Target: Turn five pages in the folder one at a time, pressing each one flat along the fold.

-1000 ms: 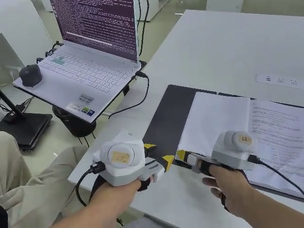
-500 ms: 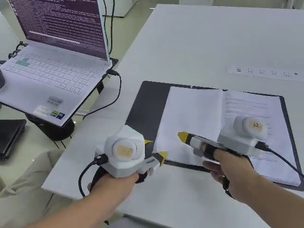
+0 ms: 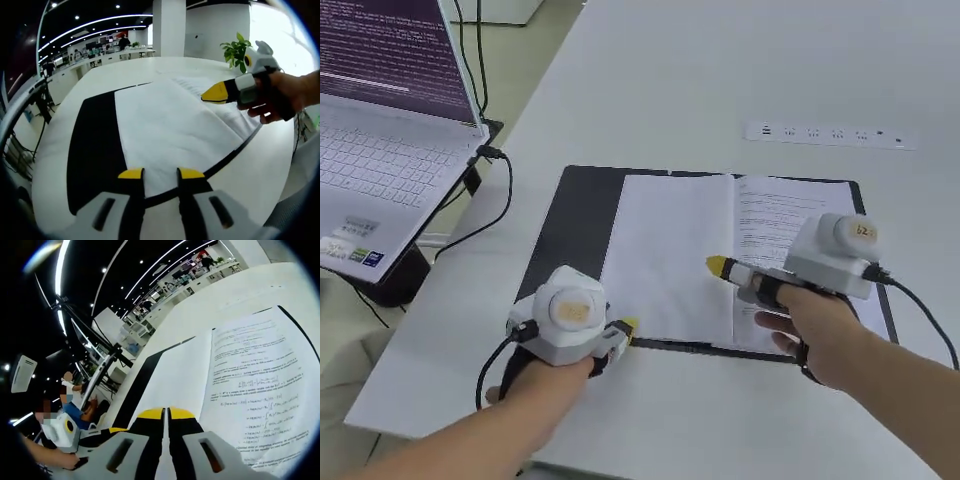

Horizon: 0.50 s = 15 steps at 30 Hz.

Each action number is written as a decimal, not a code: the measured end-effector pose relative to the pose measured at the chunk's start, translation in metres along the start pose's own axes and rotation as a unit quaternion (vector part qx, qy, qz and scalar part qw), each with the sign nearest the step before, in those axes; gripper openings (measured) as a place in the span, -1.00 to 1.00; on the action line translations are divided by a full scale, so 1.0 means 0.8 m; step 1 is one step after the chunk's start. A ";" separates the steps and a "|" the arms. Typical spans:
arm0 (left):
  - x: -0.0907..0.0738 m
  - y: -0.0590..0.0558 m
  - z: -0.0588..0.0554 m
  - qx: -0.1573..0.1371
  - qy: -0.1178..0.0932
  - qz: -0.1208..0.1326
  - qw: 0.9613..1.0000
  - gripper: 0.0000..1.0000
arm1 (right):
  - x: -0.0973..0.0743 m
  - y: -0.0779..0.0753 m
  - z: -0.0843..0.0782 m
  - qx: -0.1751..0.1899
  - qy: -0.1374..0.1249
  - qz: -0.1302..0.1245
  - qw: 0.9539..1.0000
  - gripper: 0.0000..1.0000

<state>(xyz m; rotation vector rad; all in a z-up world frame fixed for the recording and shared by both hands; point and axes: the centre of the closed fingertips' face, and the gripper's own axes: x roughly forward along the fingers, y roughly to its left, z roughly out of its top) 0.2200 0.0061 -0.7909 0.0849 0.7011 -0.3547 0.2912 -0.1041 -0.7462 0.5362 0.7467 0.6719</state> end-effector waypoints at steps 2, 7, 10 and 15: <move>-0.002 0.001 0.001 -0.002 -0.012 0.003 1.000 -0.53 | 0.000 -0.005 0.006 0.005 -0.002 -0.003 1.000 -0.99; -0.002 0.001 0.000 0.010 -0.031 0.005 0.999 -0.53 | 0.007 -0.020 0.018 0.030 -0.007 -0.011 0.999 -1.00; -0.002 0.000 0.001 0.017 -0.036 0.005 0.999 -0.53 | 0.013 -0.029 0.024 0.049 -0.009 -0.015 0.999 -1.00; -0.001 0.001 0.002 0.016 -0.040 0.005 0.999 -0.53 | 0.026 -0.040 0.026 0.106 -0.007 -0.014 0.994 -1.00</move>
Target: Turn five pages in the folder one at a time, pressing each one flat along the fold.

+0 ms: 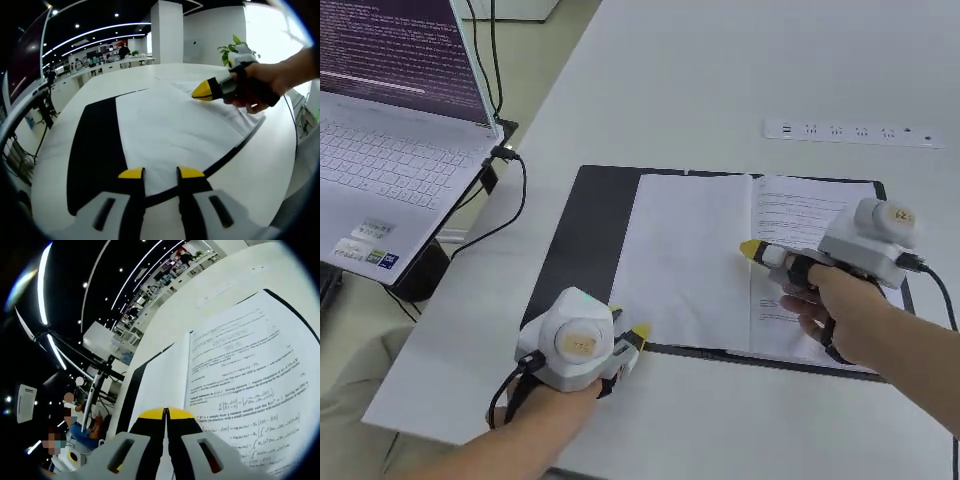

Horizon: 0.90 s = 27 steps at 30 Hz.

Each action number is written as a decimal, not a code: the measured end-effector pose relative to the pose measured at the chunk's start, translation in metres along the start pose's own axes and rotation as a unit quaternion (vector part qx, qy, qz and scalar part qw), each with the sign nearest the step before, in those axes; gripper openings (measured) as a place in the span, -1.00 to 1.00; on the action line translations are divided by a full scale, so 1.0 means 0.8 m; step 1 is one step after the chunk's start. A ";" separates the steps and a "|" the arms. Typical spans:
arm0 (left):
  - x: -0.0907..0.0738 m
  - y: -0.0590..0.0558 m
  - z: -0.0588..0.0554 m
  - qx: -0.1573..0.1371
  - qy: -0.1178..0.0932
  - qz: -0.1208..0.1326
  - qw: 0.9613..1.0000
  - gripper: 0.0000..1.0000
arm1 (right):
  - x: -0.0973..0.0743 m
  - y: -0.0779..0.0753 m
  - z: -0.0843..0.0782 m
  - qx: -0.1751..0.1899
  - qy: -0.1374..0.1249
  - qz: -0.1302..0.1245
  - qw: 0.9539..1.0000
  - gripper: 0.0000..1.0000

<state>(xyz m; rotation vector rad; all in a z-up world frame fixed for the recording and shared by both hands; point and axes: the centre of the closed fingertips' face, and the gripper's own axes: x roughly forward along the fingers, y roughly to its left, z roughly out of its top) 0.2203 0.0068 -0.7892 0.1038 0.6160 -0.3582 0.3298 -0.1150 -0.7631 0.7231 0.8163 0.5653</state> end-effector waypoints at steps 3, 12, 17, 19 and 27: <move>0.001 0.001 0.000 -0.001 -0.002 0.000 1.000 -0.53 | 0.006 -0.006 0.005 0.021 -0.006 -0.005 1.000 -1.00; 0.003 0.003 -0.001 -0.001 -0.006 0.000 1.000 -0.53 | 0.031 -0.014 0.038 0.115 -0.038 -0.008 0.993 -1.00; 0.004 0.005 -0.002 0.000 -0.007 0.000 1.000 -0.52 | 0.045 -0.014 0.055 0.133 -0.050 -0.010 0.990 -1.00; 0.004 0.005 -0.002 0.002 -0.007 0.000 1.000 -0.52 | 0.052 -0.015 0.064 0.138 -0.054 -0.011 0.989 -1.00; 0.004 0.004 -0.001 -0.001 -0.012 0.001 1.000 -0.53 | 0.074 -0.026 0.102 0.181 -0.095 -0.021 0.979 -1.00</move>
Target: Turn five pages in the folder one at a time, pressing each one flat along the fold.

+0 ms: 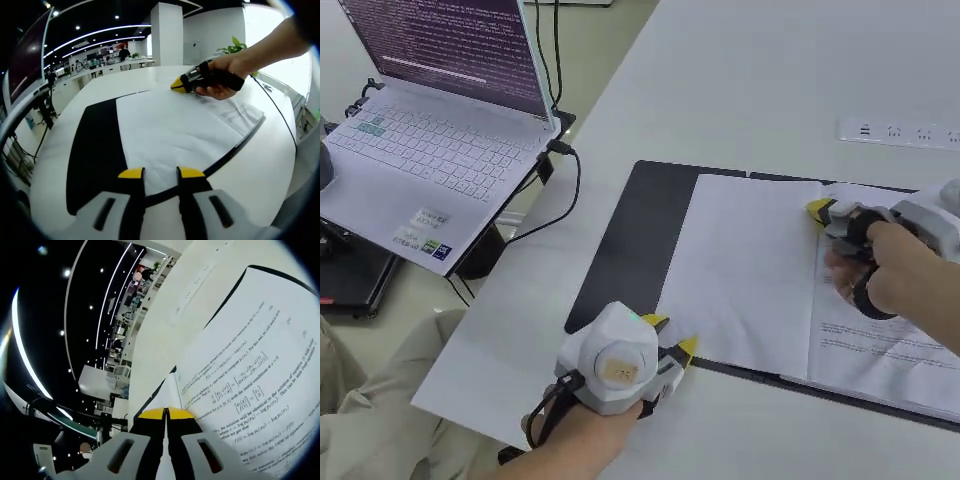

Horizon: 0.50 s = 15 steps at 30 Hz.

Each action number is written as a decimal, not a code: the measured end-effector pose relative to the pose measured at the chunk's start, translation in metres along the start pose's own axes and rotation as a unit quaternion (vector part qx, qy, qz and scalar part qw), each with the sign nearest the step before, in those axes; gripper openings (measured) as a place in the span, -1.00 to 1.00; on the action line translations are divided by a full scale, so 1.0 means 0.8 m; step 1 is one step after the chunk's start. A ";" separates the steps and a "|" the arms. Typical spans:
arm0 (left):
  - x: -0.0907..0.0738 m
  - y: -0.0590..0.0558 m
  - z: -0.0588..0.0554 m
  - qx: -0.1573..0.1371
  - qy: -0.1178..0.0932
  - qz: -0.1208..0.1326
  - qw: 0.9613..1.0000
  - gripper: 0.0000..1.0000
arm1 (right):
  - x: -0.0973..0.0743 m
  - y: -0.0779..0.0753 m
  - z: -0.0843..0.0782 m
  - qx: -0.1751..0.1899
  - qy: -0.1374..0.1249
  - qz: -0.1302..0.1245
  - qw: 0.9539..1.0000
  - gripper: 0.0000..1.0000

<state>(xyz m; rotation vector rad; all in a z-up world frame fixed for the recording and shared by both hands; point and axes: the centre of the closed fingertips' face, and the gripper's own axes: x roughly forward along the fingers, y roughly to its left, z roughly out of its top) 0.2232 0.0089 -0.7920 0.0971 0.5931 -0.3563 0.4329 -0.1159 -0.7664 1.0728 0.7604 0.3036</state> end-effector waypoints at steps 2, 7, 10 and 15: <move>0.000 0.000 0.000 -0.001 -0.001 0.000 1.000 -0.53 | 0.007 0.001 0.011 0.028 -0.019 0.005 0.999 -1.00; 0.000 0.000 -0.001 0.001 -0.003 0.000 1.000 -0.53 | 0.019 0.000 0.034 0.075 -0.055 0.009 0.996 -1.00; 0.000 0.001 -0.001 -0.001 -0.005 0.000 1.000 -0.53 | 0.025 0.001 0.039 0.089 -0.058 0.015 0.994 -1.00; -0.001 0.000 -0.001 -0.002 -0.007 0.001 1.000 -0.53 | 0.029 0.005 0.034 0.102 -0.053 0.020 0.993 -1.00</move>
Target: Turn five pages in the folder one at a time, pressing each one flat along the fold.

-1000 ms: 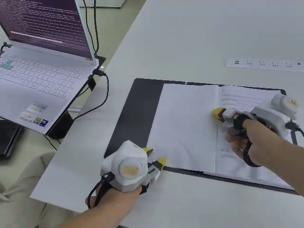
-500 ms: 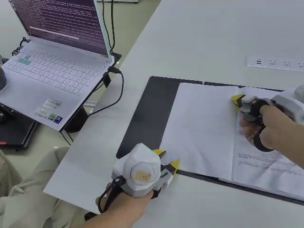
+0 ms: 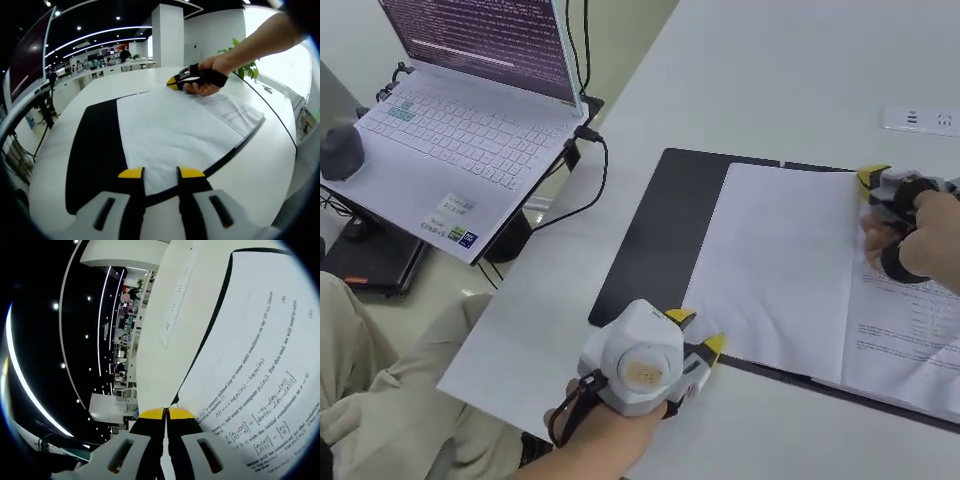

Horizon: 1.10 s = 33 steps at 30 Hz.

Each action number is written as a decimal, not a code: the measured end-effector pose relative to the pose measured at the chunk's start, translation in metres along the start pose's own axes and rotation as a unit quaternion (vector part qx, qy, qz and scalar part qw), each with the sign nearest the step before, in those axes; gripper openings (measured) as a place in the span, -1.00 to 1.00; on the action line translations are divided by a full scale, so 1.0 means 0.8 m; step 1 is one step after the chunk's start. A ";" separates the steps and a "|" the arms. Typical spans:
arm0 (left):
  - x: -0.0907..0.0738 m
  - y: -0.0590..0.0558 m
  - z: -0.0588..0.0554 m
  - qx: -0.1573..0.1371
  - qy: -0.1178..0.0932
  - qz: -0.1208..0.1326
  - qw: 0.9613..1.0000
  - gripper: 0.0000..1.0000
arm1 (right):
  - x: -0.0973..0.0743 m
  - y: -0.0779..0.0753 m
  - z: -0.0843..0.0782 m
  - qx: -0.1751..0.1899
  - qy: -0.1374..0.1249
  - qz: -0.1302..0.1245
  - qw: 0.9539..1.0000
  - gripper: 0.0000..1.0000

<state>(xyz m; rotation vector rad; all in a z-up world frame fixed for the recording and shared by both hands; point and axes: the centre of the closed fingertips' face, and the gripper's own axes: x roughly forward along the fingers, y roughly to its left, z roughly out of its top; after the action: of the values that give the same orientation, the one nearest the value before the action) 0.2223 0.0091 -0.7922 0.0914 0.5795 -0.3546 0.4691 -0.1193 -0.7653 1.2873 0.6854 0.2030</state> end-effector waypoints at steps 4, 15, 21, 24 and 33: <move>0.000 0.000 0.000 -0.001 -0.001 0.000 1.000 -0.53 | -0.001 0.000 -0.001 -0.002 0.004 0.003 1.000 -1.00; 0.000 0.000 0.000 0.000 0.001 0.000 1.000 -0.53 | -0.022 -0.007 -0.025 -0.011 0.058 0.003 0.998 -1.00; -0.001 -0.001 0.000 0.002 0.002 0.000 1.000 -0.53 | -0.041 -0.014 -0.043 -0.010 0.089 0.003 0.996 -1.00; -0.001 -0.001 0.000 0.002 0.004 0.000 1.000 -0.53 | -0.051 -0.017 -0.052 -0.006 0.105 0.005 0.994 -1.00; -0.002 -0.002 0.001 -0.001 0.003 0.000 1.000 -0.52 | -0.088 -0.026 -0.082 0.005 0.146 0.013 0.989 -1.00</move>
<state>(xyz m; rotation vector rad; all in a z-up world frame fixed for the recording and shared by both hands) 0.2211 0.0079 -0.7911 0.0916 0.5863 -0.3539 0.3716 -0.1077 -0.7668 1.2898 0.9196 0.4140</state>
